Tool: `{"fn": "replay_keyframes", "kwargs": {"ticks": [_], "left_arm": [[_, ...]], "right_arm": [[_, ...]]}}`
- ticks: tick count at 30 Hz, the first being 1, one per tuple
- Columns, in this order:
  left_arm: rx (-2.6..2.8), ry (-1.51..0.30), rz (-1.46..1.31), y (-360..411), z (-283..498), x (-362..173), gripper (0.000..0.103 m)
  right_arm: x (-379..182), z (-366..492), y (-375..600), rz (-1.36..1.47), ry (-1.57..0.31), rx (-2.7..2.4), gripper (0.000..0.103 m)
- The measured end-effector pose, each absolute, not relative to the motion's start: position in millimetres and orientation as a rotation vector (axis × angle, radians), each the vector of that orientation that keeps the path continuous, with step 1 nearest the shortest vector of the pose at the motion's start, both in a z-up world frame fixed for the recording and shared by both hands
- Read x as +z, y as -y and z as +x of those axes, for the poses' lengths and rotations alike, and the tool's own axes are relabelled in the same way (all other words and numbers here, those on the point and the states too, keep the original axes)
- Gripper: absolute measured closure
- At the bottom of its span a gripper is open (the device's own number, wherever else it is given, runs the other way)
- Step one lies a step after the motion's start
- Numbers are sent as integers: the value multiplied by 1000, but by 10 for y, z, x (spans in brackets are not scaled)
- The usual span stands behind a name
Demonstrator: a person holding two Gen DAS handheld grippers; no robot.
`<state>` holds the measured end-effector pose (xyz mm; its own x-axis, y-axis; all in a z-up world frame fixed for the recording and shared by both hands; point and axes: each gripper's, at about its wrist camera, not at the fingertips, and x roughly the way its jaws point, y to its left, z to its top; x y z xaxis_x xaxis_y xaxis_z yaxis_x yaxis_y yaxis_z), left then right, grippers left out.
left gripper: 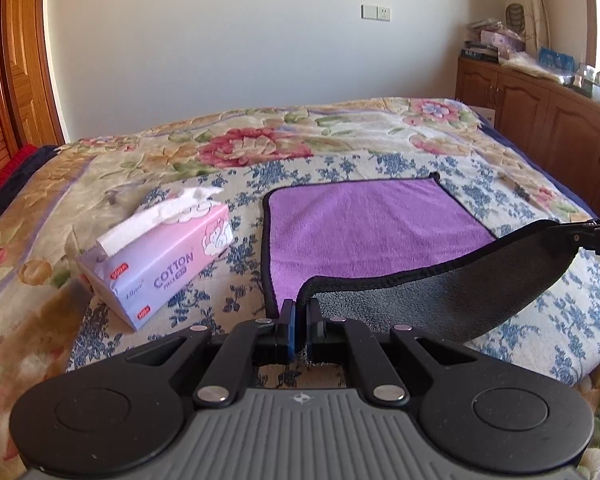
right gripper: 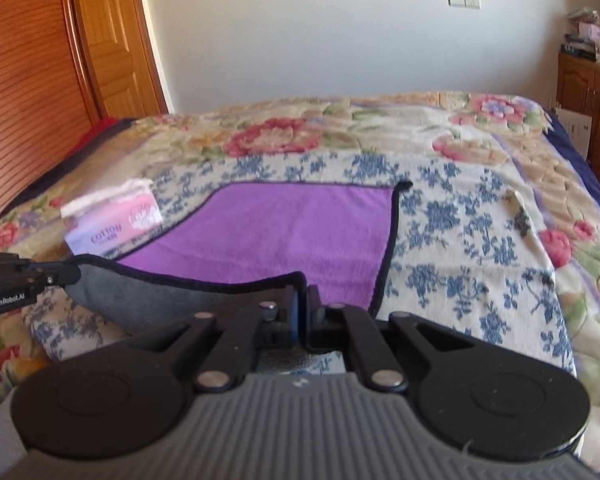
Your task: Fold towel
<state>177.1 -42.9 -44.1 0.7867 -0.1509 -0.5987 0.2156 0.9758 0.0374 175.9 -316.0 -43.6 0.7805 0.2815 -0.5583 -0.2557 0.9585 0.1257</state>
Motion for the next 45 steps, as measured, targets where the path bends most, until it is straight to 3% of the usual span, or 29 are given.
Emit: {"fn": "replay_keyframes", "kwargs": {"ticks": [45], "left_arm": [[-290, -538, 131, 638, 2626, -195, 97]], "right_arm": [[-314, 2392, 3221, -66, -485, 282, 99]]}}
